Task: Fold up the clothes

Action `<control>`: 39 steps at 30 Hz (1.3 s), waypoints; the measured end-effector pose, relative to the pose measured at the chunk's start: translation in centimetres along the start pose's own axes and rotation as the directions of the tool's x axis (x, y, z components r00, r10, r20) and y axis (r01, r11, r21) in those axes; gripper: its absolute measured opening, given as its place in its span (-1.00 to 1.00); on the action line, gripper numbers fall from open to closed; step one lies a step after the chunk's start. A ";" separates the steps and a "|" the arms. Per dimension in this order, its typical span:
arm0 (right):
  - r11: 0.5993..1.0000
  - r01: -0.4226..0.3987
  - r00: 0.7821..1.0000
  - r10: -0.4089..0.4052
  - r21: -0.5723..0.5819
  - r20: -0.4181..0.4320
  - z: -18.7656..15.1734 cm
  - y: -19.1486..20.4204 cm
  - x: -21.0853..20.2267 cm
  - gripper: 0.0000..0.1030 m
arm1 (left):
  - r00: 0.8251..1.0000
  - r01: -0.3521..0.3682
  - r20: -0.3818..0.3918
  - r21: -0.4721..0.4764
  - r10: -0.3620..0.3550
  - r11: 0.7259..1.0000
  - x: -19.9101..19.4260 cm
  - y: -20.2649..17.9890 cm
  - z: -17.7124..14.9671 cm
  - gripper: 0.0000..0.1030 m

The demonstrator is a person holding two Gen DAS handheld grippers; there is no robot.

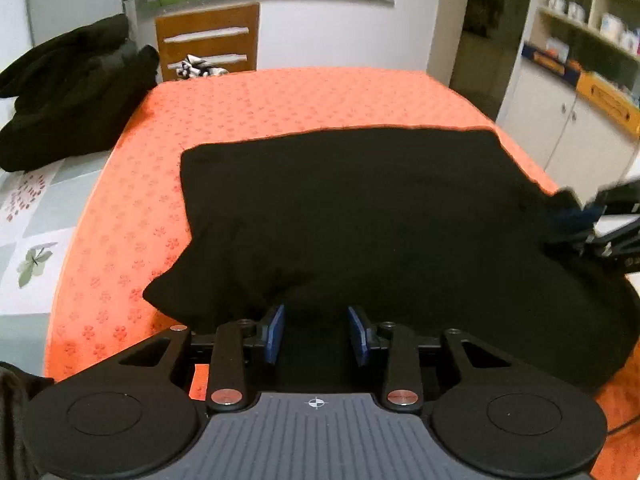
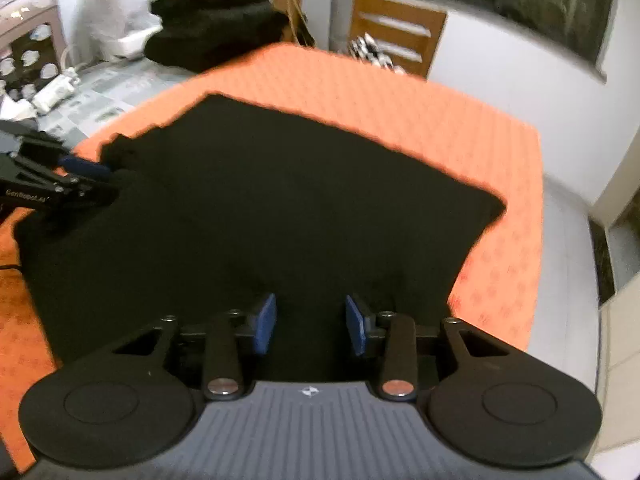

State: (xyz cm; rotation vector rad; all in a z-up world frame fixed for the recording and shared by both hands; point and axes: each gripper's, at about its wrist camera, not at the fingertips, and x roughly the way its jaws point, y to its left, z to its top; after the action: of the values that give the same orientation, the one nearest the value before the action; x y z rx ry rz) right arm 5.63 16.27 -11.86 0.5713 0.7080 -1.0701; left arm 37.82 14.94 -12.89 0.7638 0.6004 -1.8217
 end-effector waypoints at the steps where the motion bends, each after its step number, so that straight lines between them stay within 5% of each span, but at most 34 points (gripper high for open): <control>1: 1.000 -0.008 1.000 0.008 0.025 -0.002 -0.2 -0.5 0.3 -0.06 | 1.000 -0.002 0.011 -0.018 0.002 1.000 -0.5 0.3 -0.1 -0.25; 9: 0.993 0.019 0.999 -0.022 0.114 0.029 -1.5 -1.8 -2.3 -0.04 | 0.995 -0.006 0.094 -0.161 0.021 0.987 -4.2 2.9 -1.3 -0.15; 14: 0.979 0.087 0.996 -0.091 0.183 0.013 -3.5 -2.9 -4.1 0.02 | 0.998 0.008 0.057 -0.240 0.006 0.971 -3.1 3.2 -2.1 -0.18; 17: 0.968 0.102 0.994 -0.107 0.229 0.011 -4.3 -3.8 -4.2 0.02 | 0.999 0.008 0.046 -0.254 0.004 0.967 -2.5 3.0 -2.0 -0.79; 20: 0.955 0.072 0.997 -0.079 0.286 0.013 -3.7 -4.7 -2.8 0.00 | 0.997 -0.020 0.068 -0.260 0.039 0.965 -3.4 2.6 -2.0 -0.86; 21: 0.950 0.060 0.998 -0.068 0.306 0.014 -3.5 -5.0 -2.3 -0.26 | 0.996 -0.030 0.077 -0.265 0.052 0.964 -3.8 2.5 -2.0 -0.87; 22: 0.945 0.049 0.998 -0.057 0.325 0.015 -3.2 -5.3 -1.8 -0.85 | 0.994 -0.042 0.088 -0.281 0.069 0.959 -4.4 2.5 -1.9 -0.87; 31: 0.963 0.090 0.996 -0.089 0.255 -0.016 -3.2 -4.9 0.1 -0.72 | 0.991 -0.129 0.005 -0.231 0.133 0.964 -2.8 2.9 -3.1 -0.85; 34: 0.974 0.096 0.995 -0.102 0.204 0.018 -3.3 -4.4 -2.1 -0.27 | 0.995 -0.052 0.065 -0.285 0.074 0.957 -4.2 4.0 -3.6 -0.69; 39: 0.991 0.038 0.998 -0.044 0.125 0.047 -5.6 -3.4 -6.3 0.08 | 0.992 0.089 0.109 -0.282 -0.061 0.955 -7.1 5.4 -4.7 -0.10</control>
State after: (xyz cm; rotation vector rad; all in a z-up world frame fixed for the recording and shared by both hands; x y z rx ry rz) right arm -0.79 22.67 -10.95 0.6370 0.6147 -1.1685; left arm 45.89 20.79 -11.13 0.4579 0.8159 -1.7792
